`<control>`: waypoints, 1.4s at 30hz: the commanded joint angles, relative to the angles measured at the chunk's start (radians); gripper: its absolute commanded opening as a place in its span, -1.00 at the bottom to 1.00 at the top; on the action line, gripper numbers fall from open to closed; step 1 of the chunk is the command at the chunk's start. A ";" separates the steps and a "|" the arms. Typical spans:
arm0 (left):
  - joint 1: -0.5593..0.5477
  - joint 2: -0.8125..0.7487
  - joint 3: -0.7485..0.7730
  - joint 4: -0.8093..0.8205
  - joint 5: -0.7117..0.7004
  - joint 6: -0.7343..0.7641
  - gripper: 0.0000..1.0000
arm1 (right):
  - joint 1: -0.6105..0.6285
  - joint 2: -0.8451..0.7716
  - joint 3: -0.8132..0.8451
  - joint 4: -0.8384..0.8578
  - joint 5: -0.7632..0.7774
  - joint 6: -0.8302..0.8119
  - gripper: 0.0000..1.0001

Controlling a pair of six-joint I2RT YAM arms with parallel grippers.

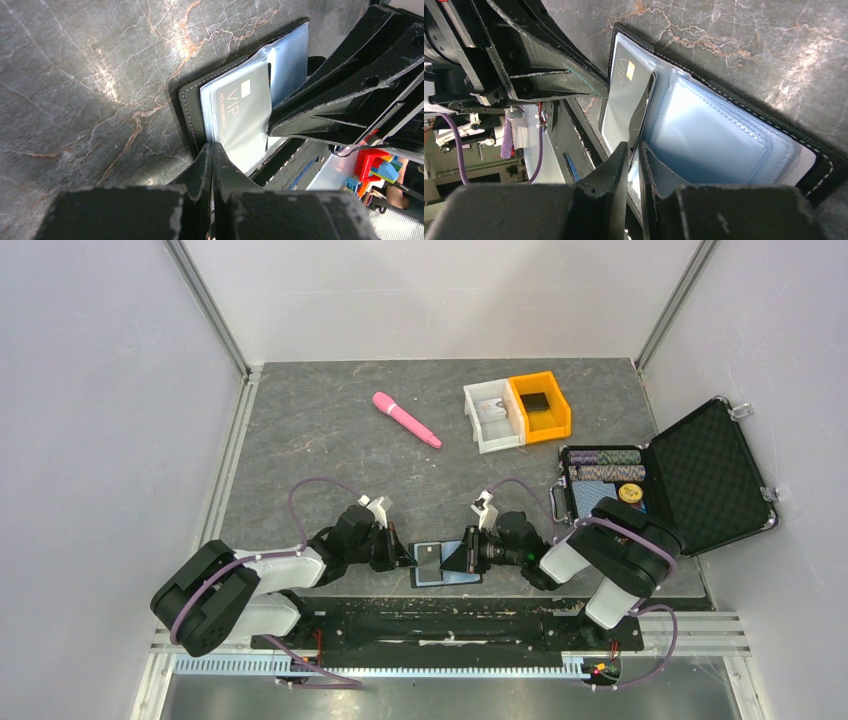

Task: Take the credit cards out of the card holder
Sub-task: Remove the credit card from the card holder.

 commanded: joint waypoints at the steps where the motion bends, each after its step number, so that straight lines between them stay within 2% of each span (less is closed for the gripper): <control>1: -0.007 0.042 -0.020 -0.060 -0.024 -0.008 -0.96 | 0.010 0.019 0.022 0.066 -0.003 0.010 -0.70; 9: -0.007 0.056 -0.025 -0.044 -0.017 -0.013 -0.95 | 0.010 0.063 -0.007 0.204 -0.026 0.071 -0.74; 14: -0.007 0.050 -0.026 -0.046 -0.019 -0.014 -0.95 | 0.009 0.048 -0.026 0.217 -0.017 0.067 -1.00; 23: -0.007 0.042 -0.022 -0.087 -0.049 -0.007 -0.95 | 0.006 0.014 -0.053 0.224 -0.015 0.058 -1.00; 32: -0.007 0.047 0.002 -0.154 -0.073 0.023 -0.95 | -0.031 -0.053 -0.080 0.139 -0.020 0.020 -1.00; 42: -0.007 0.060 0.009 -0.159 -0.074 0.022 -0.96 | -0.059 -0.113 -0.103 0.051 -0.020 -0.020 -1.00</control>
